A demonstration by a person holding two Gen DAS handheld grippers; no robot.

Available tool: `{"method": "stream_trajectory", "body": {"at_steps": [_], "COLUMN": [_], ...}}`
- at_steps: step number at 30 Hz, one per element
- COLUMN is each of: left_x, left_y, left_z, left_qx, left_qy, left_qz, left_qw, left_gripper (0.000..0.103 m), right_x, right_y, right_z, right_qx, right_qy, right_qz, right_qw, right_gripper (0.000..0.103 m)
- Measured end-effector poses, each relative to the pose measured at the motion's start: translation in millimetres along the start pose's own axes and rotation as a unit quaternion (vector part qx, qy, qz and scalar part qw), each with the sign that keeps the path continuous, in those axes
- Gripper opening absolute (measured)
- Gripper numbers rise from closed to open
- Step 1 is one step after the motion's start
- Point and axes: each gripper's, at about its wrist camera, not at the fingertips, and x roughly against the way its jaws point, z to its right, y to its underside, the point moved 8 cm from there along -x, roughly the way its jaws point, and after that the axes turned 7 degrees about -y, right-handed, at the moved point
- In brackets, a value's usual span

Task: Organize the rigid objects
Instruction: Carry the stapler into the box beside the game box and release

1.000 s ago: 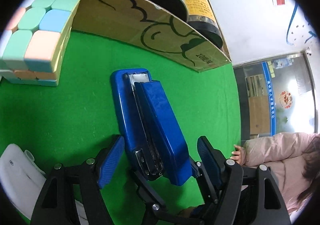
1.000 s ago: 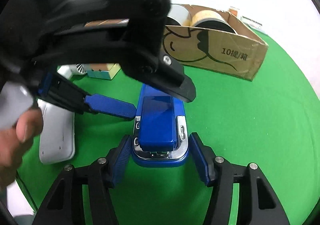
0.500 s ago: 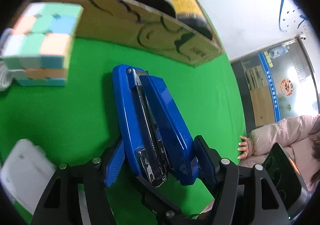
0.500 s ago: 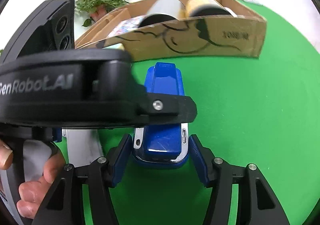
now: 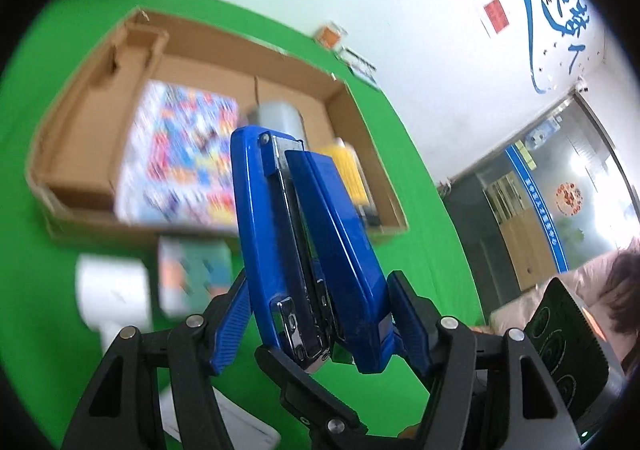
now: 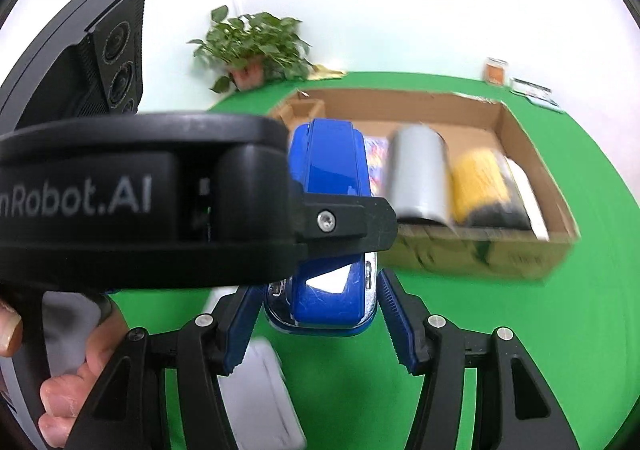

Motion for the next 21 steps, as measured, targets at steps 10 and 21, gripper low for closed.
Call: {"method": "stream_trajectory", "body": {"at_steps": [10,21], "left_x": [-25,-79], "left_y": [-78,-87], "left_z": [-70,-108], "left_qx": [0.016,0.008], "left_qy": [-0.014,-0.026], "left_qz": [-0.036,-0.103], "left_qw": [0.9991,0.9944], "left_gripper": [0.065,0.062], "right_x": [-114,-197], "right_y": [-85,-80], "right_z": [-1,29], "right_qx": [-0.035,-0.116], "right_qy": [-0.025,-0.037], "right_qz": [-0.036,-0.109], "right_qw": [0.998,0.987], "right_gripper": [0.056,0.056]}}
